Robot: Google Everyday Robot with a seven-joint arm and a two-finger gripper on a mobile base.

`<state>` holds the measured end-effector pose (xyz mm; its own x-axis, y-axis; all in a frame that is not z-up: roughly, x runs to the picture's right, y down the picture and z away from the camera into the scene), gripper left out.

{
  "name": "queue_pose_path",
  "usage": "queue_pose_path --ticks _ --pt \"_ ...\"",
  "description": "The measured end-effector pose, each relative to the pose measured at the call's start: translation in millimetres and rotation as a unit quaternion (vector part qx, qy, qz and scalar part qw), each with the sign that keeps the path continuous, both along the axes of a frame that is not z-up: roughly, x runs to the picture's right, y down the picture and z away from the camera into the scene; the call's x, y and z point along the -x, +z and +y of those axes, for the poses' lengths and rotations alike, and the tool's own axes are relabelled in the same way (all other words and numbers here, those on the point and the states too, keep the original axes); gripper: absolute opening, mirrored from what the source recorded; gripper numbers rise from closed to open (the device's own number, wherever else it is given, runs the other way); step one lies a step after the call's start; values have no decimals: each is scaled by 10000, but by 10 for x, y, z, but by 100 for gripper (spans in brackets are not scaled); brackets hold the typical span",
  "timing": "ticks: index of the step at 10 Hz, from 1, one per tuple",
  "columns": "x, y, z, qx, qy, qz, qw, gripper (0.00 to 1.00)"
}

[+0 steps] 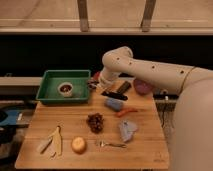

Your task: Place brush in table surface

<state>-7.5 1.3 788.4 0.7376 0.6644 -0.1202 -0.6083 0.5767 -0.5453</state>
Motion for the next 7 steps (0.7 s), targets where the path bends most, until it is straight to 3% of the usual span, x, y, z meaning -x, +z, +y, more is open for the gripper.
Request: queue_pose_path --ticks 2,4,7 --pt "404 -7 122 138 -339 -452 9983 0" --pt "770 -53 240 230 -628 -836 9943 0" --pt "1223 -169 436 339 -1049 -1431 9836 0"
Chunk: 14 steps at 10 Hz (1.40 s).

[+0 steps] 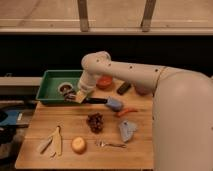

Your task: Place brush in table surface

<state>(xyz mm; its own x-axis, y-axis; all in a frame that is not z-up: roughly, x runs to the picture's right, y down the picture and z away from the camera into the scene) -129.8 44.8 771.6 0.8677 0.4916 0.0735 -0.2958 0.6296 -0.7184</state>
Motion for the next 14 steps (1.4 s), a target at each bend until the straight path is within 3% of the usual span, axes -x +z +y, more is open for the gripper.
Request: queue_pose_path --ticks 3,5,7,13,14 --pt "519 -120 152 14 -380 -584 9976 0" --pt "842 -106 295 134 -640 -979 9930 0" --pt "1047 -49 444 269 -898 -1201 9883 0" --pt "1229 303 703 715 -1350 -1191 9811 0" --pt "1207 371 746 838 -1431 -1156 9793 7"
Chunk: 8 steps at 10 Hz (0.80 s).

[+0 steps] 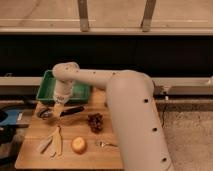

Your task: Place brush in table surface

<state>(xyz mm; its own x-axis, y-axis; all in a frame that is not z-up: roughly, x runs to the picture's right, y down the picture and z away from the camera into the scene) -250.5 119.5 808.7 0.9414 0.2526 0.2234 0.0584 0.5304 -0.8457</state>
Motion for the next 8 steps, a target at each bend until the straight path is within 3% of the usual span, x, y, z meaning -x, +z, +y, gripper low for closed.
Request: queue_pose_path --ticks 7,8 --pt "-107 57 -18 123 19 57 9999 74" --pt "-115 62 -21 135 19 68 9999 77"
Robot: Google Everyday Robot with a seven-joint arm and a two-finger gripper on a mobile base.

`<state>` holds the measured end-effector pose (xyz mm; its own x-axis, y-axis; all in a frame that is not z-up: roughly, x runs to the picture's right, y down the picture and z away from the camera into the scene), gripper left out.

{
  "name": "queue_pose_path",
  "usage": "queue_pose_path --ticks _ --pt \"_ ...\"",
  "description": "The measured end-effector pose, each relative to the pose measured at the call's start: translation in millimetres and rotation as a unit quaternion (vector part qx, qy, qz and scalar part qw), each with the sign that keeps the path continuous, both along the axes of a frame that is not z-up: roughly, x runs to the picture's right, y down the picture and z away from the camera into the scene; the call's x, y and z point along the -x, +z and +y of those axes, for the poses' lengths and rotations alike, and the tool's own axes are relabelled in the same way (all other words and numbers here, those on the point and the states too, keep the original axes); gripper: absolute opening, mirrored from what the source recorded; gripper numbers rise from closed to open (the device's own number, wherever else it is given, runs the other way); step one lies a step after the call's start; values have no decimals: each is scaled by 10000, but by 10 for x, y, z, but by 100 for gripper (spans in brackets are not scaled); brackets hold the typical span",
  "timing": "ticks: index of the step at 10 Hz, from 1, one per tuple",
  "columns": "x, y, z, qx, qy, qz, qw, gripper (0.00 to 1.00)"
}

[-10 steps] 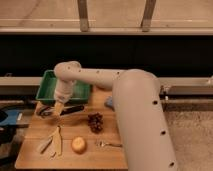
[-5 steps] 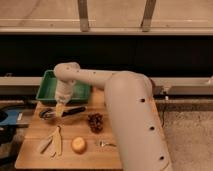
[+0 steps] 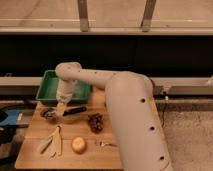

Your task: Place brush in table surface

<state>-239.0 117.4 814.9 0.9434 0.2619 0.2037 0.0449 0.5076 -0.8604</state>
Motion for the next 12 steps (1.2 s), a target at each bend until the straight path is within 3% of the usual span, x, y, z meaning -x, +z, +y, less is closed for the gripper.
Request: queue_pose_path --ticks 4,6,8,10,11,12 --pt "-99 -10 -100 -90 115 76 9999 77" --pt "-224 -56 -282 -316 307 197 9988 77" --pt "-406 -173 -587 -791 556 415 9944 77" --pt "-669 -227 -961 -1405 943 834 9820 77" --pt "-767 -218 -1063 -1596 1115 1010 9757 77" --pt "-952 -211 -1218 -1874 1395 1279 9639 77"
